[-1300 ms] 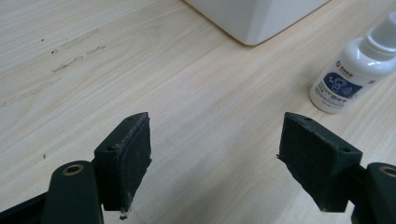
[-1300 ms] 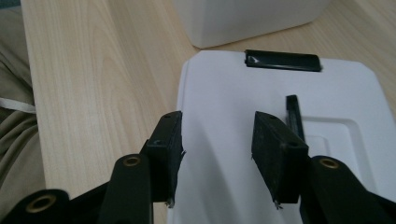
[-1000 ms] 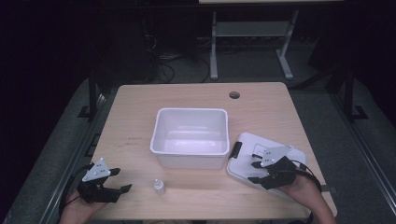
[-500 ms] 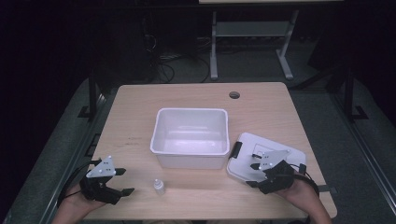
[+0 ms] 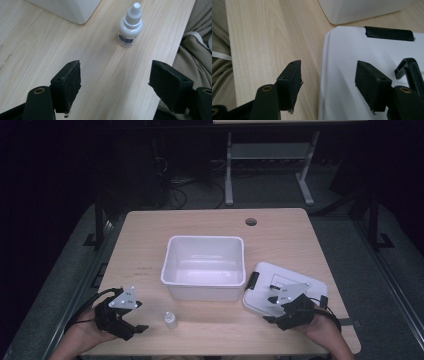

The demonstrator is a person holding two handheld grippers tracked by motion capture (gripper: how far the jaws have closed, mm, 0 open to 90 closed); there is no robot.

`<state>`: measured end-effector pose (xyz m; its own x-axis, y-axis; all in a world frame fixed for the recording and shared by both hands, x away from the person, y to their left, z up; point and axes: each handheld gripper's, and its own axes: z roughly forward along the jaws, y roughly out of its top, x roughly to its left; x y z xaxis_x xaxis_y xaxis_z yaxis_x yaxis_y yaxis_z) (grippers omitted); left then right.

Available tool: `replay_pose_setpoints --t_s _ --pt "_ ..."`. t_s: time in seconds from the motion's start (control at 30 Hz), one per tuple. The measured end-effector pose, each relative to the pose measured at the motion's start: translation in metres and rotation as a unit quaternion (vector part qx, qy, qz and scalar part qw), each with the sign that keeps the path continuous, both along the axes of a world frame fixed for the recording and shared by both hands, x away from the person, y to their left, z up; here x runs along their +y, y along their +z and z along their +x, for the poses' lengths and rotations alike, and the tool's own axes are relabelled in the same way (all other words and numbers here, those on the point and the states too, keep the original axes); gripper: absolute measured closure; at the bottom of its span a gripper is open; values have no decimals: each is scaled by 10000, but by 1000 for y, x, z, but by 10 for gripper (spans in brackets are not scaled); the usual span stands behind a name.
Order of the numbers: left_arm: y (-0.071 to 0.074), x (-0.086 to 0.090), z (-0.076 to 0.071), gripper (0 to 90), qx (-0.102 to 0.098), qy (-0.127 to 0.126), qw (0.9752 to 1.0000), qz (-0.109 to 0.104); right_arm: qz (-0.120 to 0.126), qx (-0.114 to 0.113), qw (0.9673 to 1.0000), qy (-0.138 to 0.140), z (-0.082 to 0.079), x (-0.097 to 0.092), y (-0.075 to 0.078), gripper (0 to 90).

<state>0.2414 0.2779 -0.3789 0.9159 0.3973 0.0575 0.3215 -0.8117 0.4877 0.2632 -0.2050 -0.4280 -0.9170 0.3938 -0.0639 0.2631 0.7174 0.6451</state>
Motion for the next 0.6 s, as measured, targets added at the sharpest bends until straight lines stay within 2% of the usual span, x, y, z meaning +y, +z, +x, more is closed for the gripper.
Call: replay_pose_setpoints --t_s 0.13,0.2,0.33,0.6 --pt "3 -11 2 249 36 -173 9997 150 -19 -11 10000 2 -1 1 0 368" --pt "5 -17 3 291 43 -290 9993 215 -31 -41 10000 36 0 1 0 367" --pt "7 -28 7 284 96 -365 9987 341 -20 -53 10000 14 -1 1 2 365" --pt "8 -50 13 286 225 -567 9958 678 1 -74 10000 5 -2 -1 3 360"
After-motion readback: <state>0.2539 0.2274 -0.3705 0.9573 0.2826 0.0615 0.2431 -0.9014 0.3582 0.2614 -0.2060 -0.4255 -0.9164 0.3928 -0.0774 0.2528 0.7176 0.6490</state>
